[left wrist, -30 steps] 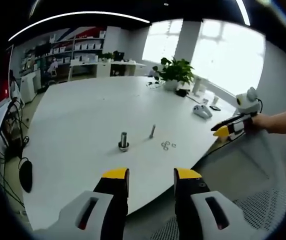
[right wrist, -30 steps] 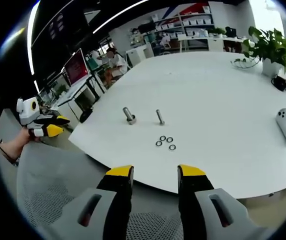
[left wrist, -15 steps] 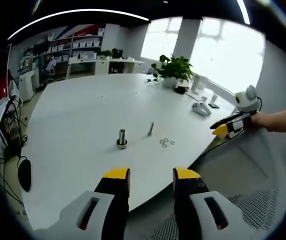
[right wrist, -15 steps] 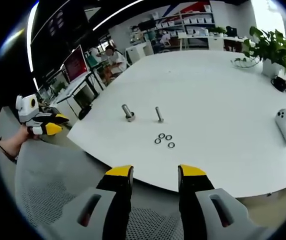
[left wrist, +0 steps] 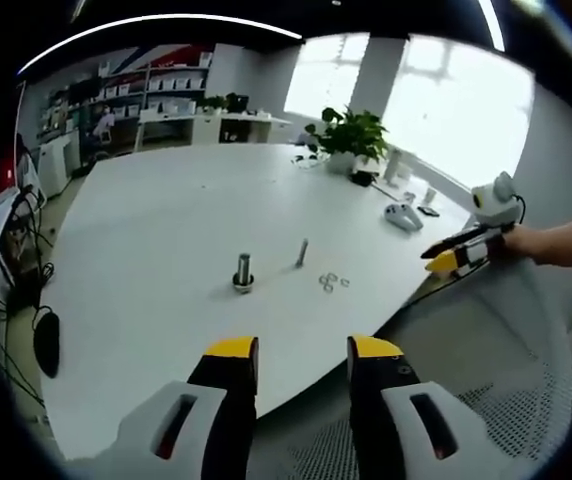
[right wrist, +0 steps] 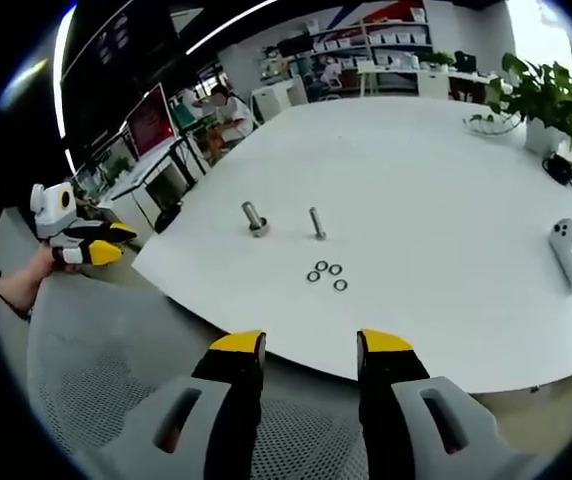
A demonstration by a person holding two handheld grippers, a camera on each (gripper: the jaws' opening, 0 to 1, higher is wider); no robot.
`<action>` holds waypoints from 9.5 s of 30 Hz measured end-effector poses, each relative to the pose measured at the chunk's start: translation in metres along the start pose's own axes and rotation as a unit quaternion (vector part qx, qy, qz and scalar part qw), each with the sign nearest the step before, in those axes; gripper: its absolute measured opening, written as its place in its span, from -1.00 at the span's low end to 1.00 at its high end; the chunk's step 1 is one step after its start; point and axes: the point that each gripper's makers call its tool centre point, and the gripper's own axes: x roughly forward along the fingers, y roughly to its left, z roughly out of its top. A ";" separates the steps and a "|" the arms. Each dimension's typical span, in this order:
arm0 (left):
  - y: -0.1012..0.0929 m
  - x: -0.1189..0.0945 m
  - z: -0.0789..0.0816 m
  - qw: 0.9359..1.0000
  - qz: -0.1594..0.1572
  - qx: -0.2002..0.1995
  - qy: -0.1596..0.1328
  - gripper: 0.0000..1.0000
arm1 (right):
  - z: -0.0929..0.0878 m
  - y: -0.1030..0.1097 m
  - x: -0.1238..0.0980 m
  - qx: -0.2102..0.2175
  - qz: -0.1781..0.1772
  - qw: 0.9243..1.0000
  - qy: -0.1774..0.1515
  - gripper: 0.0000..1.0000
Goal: Place the washer onto the threaded stud by aligning its center hole with the stud, sliding it down to the base, and recovering from edge contact or off-axis alignment until the washer reaches the visible bottom stop.
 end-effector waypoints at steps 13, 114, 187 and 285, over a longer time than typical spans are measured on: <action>0.000 0.001 -0.004 1.000 -0.002 -0.005 0.009 -0.32 | -0.003 0.003 0.002 -0.012 0.003 1.000 0.014 -0.20; 0.009 0.002 -0.018 0.999 0.015 -0.009 0.043 -0.40 | -0.007 -0.042 0.159 -0.331 -0.001 0.886 0.326 -0.68; 0.010 0.001 -0.015 0.999 0.018 -0.008 0.038 -0.43 | -0.008 -0.038 0.154 -0.340 -0.060 0.901 0.264 -0.73; 0.014 0.001 -0.022 0.998 0.028 -0.010 0.053 -0.44 | 0.064 -0.017 0.214 -0.356 -0.010 0.907 0.226 -0.72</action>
